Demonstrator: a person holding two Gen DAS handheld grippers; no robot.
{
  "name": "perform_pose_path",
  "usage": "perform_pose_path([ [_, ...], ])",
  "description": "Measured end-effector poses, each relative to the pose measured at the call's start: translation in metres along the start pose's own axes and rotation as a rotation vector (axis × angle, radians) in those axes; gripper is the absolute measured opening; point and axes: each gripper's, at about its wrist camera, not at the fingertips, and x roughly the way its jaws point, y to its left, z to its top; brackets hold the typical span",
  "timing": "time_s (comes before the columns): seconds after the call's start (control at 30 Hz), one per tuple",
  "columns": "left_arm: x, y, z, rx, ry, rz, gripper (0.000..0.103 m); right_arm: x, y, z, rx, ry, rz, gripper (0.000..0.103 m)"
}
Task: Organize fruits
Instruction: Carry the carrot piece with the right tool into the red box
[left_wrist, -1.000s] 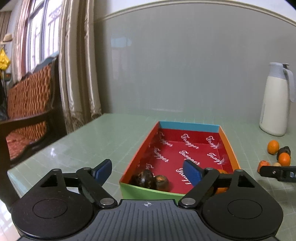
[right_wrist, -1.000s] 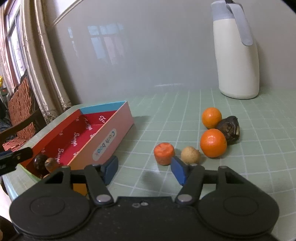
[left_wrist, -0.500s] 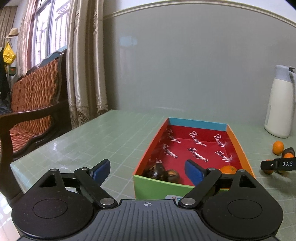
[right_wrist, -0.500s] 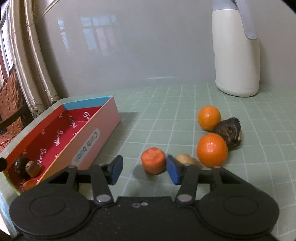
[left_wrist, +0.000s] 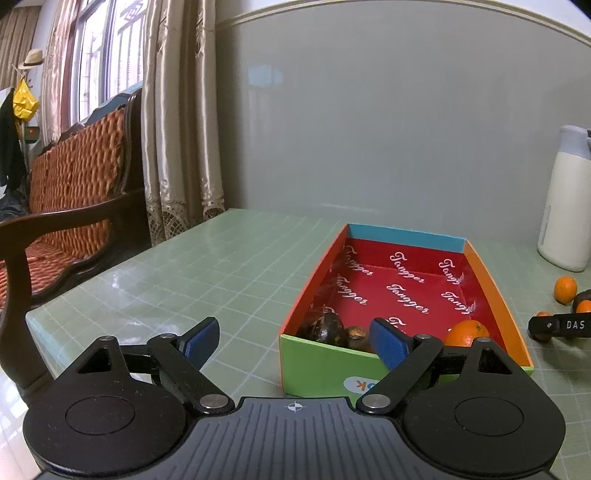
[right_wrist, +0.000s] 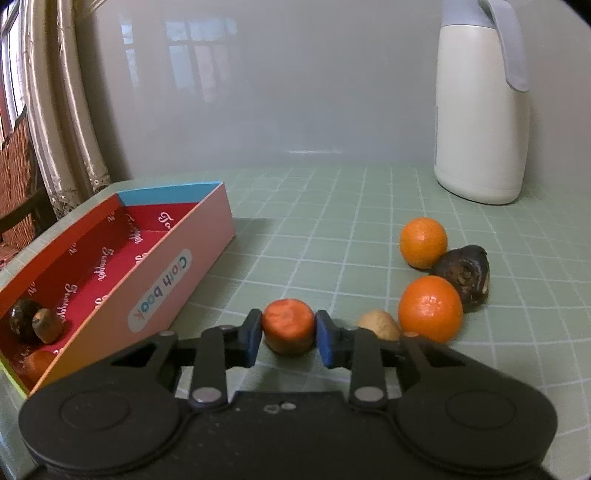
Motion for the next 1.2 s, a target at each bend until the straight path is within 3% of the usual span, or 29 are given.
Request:
perform_pose_path([
  [0.7, -0.006, 0.014, -0.002, -0.026, -0.011, 0.022, 0.089, -0.054, 0.024, 0.012, -0.012, -0.115, 0.127, 0.03],
  [1.2, -0.013, 0.06, -0.005, -0.094, -0.011, 0.096, 0.09, -0.047, 0.106, 0.009, -0.129, -0.069, 0.271, 0.03],
])
